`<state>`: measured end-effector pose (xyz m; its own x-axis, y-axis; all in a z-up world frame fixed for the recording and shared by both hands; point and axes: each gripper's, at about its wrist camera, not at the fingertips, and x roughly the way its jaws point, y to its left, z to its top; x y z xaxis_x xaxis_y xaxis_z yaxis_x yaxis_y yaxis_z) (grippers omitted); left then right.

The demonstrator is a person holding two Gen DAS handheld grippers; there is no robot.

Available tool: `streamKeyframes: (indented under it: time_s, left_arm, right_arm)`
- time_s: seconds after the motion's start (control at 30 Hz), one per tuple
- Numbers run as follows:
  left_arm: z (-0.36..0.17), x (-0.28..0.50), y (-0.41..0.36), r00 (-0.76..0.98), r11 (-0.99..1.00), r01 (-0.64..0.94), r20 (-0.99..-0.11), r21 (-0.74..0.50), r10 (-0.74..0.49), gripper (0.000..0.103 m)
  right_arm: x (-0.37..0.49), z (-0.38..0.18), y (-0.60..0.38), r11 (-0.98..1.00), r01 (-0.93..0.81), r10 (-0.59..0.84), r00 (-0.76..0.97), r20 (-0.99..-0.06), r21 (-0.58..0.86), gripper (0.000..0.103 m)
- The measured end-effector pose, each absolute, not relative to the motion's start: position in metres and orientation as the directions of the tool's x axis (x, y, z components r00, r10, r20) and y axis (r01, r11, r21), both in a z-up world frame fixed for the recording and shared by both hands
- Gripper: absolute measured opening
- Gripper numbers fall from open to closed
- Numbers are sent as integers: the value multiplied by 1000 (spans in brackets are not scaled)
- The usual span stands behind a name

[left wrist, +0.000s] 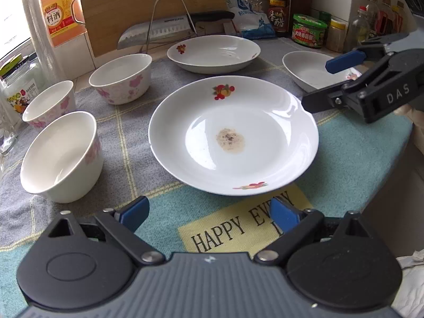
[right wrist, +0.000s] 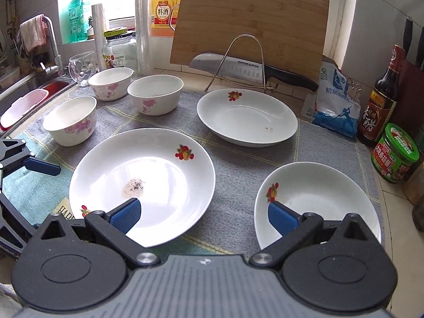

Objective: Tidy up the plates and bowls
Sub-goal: 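Reach the right tool to the stained white plate and grasp its rim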

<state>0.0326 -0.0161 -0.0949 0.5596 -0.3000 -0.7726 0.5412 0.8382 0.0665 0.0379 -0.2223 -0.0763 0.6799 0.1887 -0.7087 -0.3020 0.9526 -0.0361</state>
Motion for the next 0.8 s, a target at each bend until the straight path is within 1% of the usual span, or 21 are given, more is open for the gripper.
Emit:
streamKeyframes:
  time_s: [0.13, 0.33, 0.53, 0.6, 0.67, 0.7, 0.8]
  left_arm:
    - [-105, 36, -16, 545, 818, 573, -773, 61, -324, 97]
    - [-112, 45, -16, 524, 792, 610, -760, 21, -383, 97]
    - [-115, 51, -15, 523, 767, 642, -742, 18, -420, 101]
    - [-115, 51, -15, 521, 758, 652, -738, 21, -428, 101]
    - [-116, 52, -15, 522, 752, 659, -734, 23, -435, 101]
    - [-115, 52, -16, 522, 747, 664, -732, 27, -437, 101]
    - [-115, 51, -17, 523, 734, 678, -726, 37, -446, 98]
  right_arm:
    - [51, -82, -208, 951, -307, 191, 657, -730, -28, 103]
    - [64, -92, -198, 942, -336, 231, 608, -759, 17, 103]
    - [84, -101, -198, 930, -361, 272, 564, -780, 64, 103]
    - [91, -104, -199, 927, -370, 279, 552, -785, 70, 102]
    - [99, -106, -200, 920, -383, 293, 540, -789, 80, 97]
    - [103, -108, -201, 917, -390, 298, 534, -791, 82, 96]
    - [112, -110, -202, 910, -403, 312, 520, -796, 93, 93]
